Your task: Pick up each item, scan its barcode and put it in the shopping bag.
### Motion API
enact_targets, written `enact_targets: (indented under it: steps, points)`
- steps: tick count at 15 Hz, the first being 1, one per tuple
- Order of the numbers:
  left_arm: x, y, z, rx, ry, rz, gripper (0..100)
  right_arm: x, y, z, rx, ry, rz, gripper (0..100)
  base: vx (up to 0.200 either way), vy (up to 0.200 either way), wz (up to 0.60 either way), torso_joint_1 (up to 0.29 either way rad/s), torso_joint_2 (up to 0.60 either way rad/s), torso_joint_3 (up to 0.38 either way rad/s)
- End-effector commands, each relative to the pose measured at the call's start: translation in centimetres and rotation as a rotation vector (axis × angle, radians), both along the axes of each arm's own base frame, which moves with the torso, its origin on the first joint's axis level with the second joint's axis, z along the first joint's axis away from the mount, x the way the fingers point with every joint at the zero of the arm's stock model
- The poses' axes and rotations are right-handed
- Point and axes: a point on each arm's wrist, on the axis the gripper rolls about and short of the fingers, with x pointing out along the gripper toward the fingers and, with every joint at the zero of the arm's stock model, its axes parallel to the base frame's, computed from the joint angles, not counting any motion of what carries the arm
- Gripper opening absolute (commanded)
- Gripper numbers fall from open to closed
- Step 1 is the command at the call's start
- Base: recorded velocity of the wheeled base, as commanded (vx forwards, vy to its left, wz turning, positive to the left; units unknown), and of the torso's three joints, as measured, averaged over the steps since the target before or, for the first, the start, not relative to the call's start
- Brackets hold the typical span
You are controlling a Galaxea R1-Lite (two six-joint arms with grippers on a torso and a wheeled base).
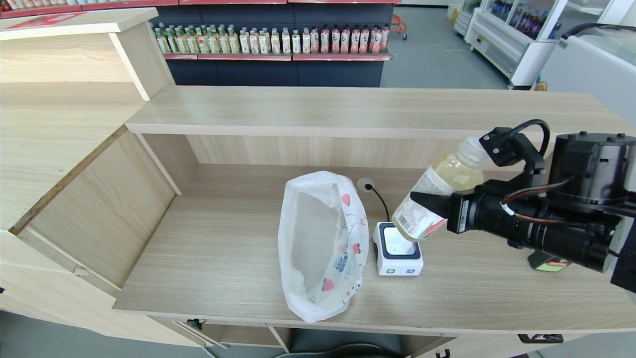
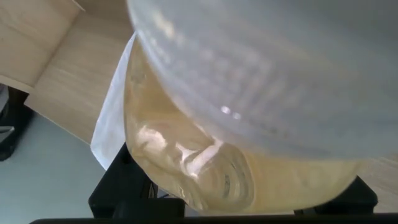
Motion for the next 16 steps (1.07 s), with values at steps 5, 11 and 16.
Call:
enact_targets:
  steps: [5, 11, 16]
  points:
    - [0.0, 0.0, 0.0, 0.000, 0.000, 0.000, 100, 2.0, 1.3, -1.9, -0.029, 0.055, 0.008, 0, 0.000, 0.160, 0.00, 0.003, 0.00, 0.005]
    - [0.0, 0.0, 0.0, 0.000, 0.000, 0.000, 100, 5.9, 3.8, -5.9, -0.048, 0.086, 0.024, 0, 0.000, 0.000, 0.00, 0.000, 0.00, 0.000]
    - [0.0, 0.0, 0.0, 0.000, 0.000, 0.000, 100, 8.8, 8.4, -9.1, -0.045, 0.068, 0.089, 0, 0.000, 0.000, 0.00, 0.000, 0.00, 0.000]
